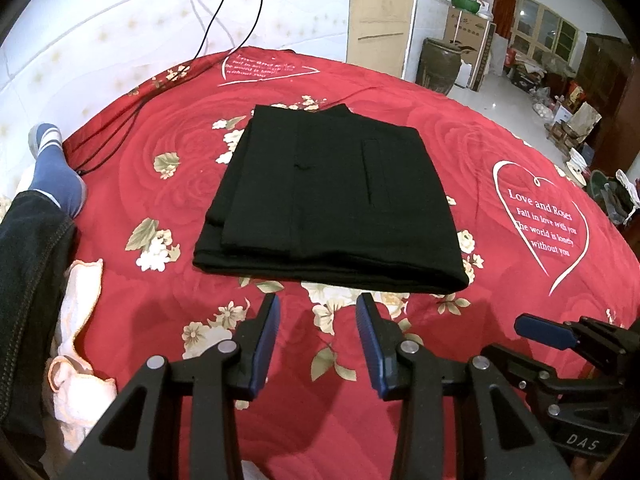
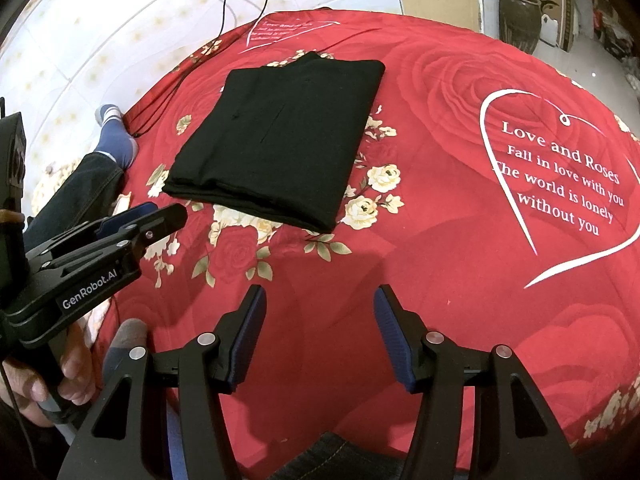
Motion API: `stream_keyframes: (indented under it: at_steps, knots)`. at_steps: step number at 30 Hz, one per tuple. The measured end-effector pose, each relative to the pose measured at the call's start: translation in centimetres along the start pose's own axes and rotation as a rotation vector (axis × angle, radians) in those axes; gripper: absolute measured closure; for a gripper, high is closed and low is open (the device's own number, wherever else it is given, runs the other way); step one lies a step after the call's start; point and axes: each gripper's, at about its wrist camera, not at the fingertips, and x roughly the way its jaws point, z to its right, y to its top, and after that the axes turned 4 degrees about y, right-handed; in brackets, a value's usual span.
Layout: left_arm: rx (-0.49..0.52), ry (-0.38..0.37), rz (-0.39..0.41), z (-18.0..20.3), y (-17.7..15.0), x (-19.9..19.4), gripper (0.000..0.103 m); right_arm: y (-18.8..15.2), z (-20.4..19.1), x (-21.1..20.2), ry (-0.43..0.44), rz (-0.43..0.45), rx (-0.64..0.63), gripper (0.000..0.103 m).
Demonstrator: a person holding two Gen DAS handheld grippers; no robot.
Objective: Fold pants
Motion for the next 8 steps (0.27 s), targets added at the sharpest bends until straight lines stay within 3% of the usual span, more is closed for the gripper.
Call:
stream_keyframes:
  at_steps: [8]
  knots:
    - [-0.007, 0.006, 0.005, 0.10, 0.03, -0.21, 0.061, -0.01, -0.02, 0.04, -0.002, -0.001, -0.002, 0.047]
